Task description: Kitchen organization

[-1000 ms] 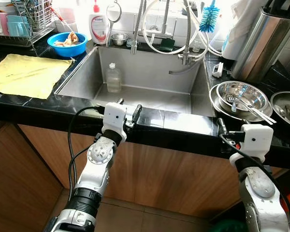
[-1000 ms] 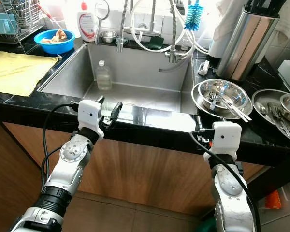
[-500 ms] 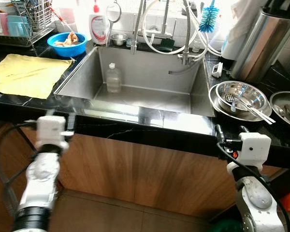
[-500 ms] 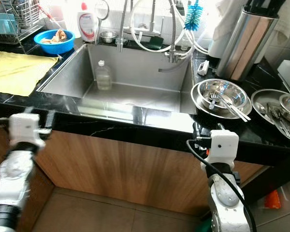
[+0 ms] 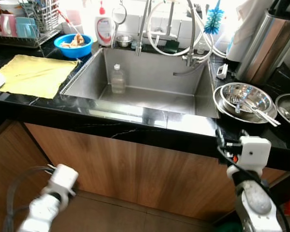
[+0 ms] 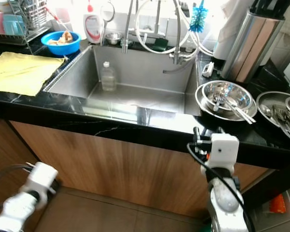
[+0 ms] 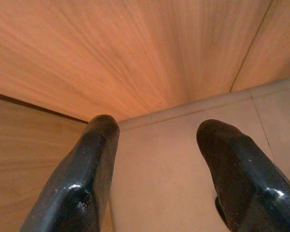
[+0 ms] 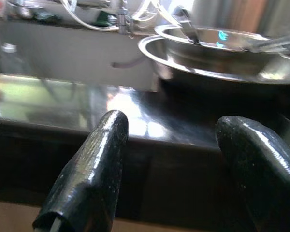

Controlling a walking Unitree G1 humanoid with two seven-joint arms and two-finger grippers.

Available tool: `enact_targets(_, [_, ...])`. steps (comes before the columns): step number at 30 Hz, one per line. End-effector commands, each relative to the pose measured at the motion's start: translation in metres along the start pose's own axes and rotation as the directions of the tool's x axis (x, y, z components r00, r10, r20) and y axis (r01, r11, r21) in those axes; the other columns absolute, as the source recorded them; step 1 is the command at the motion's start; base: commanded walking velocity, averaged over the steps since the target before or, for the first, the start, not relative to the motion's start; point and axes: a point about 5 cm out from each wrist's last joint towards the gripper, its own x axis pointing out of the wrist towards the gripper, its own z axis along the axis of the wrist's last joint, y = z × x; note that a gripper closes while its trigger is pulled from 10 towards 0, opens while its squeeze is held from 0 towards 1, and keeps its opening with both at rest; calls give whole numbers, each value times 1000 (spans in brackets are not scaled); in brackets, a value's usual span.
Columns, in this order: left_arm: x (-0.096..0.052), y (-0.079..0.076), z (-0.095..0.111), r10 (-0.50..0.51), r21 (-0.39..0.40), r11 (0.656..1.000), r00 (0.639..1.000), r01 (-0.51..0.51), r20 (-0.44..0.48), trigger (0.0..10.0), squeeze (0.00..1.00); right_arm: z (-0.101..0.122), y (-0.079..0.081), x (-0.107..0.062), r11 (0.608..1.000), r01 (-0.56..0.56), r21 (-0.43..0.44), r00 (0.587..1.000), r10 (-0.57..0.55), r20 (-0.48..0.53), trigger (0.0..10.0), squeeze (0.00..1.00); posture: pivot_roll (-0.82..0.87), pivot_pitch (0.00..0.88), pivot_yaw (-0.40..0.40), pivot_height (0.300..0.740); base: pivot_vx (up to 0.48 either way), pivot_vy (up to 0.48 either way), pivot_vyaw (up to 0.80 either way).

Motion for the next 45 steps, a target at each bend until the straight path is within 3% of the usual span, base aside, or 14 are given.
enact_targets(1, [5,-4,2,-15,22,1000,999,16,-33,10000,0,-14,-4,-7,999,32,20,997,-31,-66,10000,0,0,0,-45,740,0,0,0])
enact_targets(9, [10,-19,-2,-64,72,995,992,72,-112,10000,0,-49,-9,-18,996,70,49,973,-57,-225,10000,0,-9,0,-48,740,0,0,0])
enact_targets(12, [13,-25,-1,-78,70,994,987,88,-139,10000,0,-94,-15,-29,985,146,95,884,-87,-459,10000,0,-16,0,-47,740,0,0,0])
enact_targets(13, [13,-25,-1,-78,70,994,987,88,-139,10000,0,-94,-15,-29,985,146,95,884,-87,-459,10000,0,-16,0,-47,740,0,0,0])
enact_targets(18, [16,-34,2,-91,65,992,982,104,-167,10000,0,-153,-11,-43,972,194,137,739,-53,-671,10000,0,-17,0,-42,740,0,0,0])
enact_targets(20, [17,-35,3,-94,65,992,981,107,-170,10000,0,-159,-9,-45,973,186,136,719,-41,-694,10000,0,-16,0,-43,740,0,0,0])
enact_targets(23, [18,-39,3,-109,45,992,977,120,-182,10000,0,-180,-2,-53,957,232,175,629,-10,-778,10000,0,-8,0,-41,740,0,0,0])
enact_targets(27, [18,-41,3,-114,29,992,975,122,-189,10000,0,-187,2,-59,957,233,174,591,2,-807,10000,0,-15,0,-37,740,0,0,0])
enact_targets(28, [18,-44,1,-120,24,992,972,127,-200,10000,0,-194,4,-67,951,259,166,544,-2,-839,10000,0,-11,0,-35,740,0,0,0])
enact_targets(29, [17,-46,0,-123,22,991,970,130,-208,10000,0,-197,5,-69,950,265,166,528,1,-849,10000,0,-6,0,-36,740,0,0,0])
enact_targets(31, [17,-47,-2,-125,18,991,968,132,-217,10000,0,-199,7,-71,949,266,169,516,8,-857,10000,0,-6,0,-36,740,0,0,0])
enact_targets(39, [15,-46,-7,-117,-18,993,966,116,-231,10000,0,-201,14,-72,939,268,214,535,40,-844,10000,0,0,0,-35,740,0,0,0])
enact_targets(42, [15,-46,-7,-119,-19,993,966,118,-230,10000,0,-203,13,-74,937,278,212,529,35,-848,10000,0,3,0,-36,740,0,0,0])
enact_targets(45, [15,-46,-7,-118,-22,993,967,116,-226,10000,0,-201,8,-70,919,317,236,548,25,-836,10000,0,5,0,-35,740,0,0,0])
